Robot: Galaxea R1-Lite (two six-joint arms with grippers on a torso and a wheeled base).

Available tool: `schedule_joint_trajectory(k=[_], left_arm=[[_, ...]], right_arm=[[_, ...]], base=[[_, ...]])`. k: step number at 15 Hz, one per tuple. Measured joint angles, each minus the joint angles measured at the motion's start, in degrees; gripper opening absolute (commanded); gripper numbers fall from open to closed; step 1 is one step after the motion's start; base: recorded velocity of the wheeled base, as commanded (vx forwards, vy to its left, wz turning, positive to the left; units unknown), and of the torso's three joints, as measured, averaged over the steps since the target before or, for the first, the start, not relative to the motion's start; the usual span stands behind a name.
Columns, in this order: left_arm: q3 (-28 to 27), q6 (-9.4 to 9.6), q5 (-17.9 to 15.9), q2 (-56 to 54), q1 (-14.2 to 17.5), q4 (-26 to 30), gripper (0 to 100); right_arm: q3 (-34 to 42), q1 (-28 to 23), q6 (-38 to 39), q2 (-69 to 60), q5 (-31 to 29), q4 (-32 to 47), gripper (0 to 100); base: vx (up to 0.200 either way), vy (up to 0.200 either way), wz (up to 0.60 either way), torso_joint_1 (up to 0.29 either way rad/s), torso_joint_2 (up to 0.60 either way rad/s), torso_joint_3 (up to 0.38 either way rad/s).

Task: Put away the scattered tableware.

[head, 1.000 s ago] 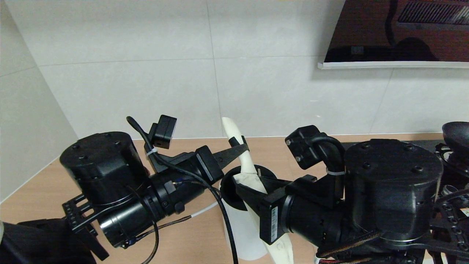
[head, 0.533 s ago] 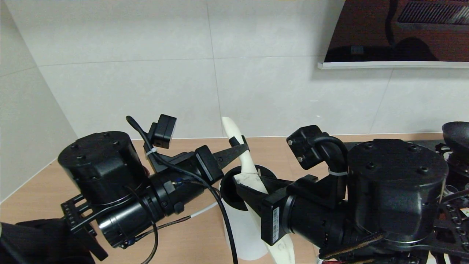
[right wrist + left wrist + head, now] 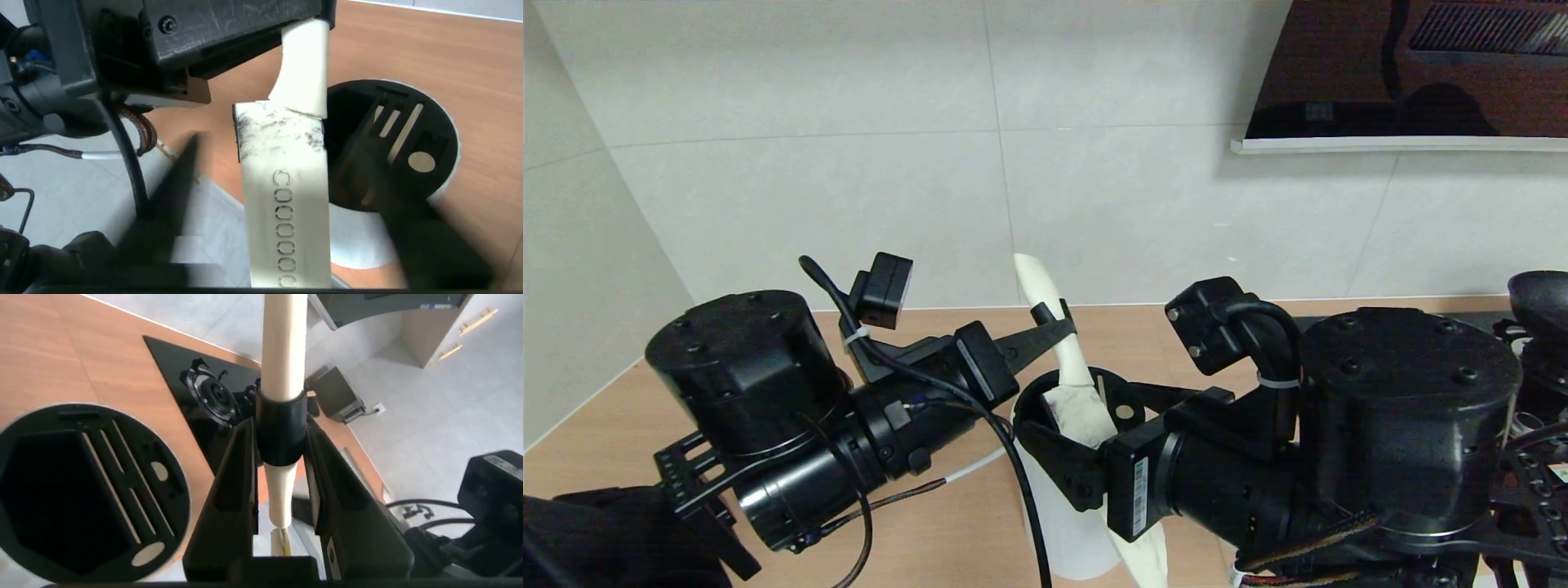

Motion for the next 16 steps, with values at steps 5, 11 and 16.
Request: schedule_joint_trajectory(k=[5,11,16], left_arm=[[-0.1,-0.09,0.2,-0.6,0.1,-1.6,0],[-3.6,8.79,8.2,-1.7,1.6,1.2,0],[-15.5,18.26,21.9,-3.9,2.4,14.7,0]], right_arm=[[0.0,-1.2,-0.1,-0.5,0.0,0.0,100],[-0.6,-6.8,-0.5,-3.6,0.1,0.1,100],[-1.6,-12.0,-0.7,-4.8,0.2,0.2,100]], base=[[0.000,0.000,0.00,0.000,0.00,0.000],[0.000,0.000,0.00,0.000,0.00,0.000],[0.000,0.000,0.00,0.000,0.00,0.000]])
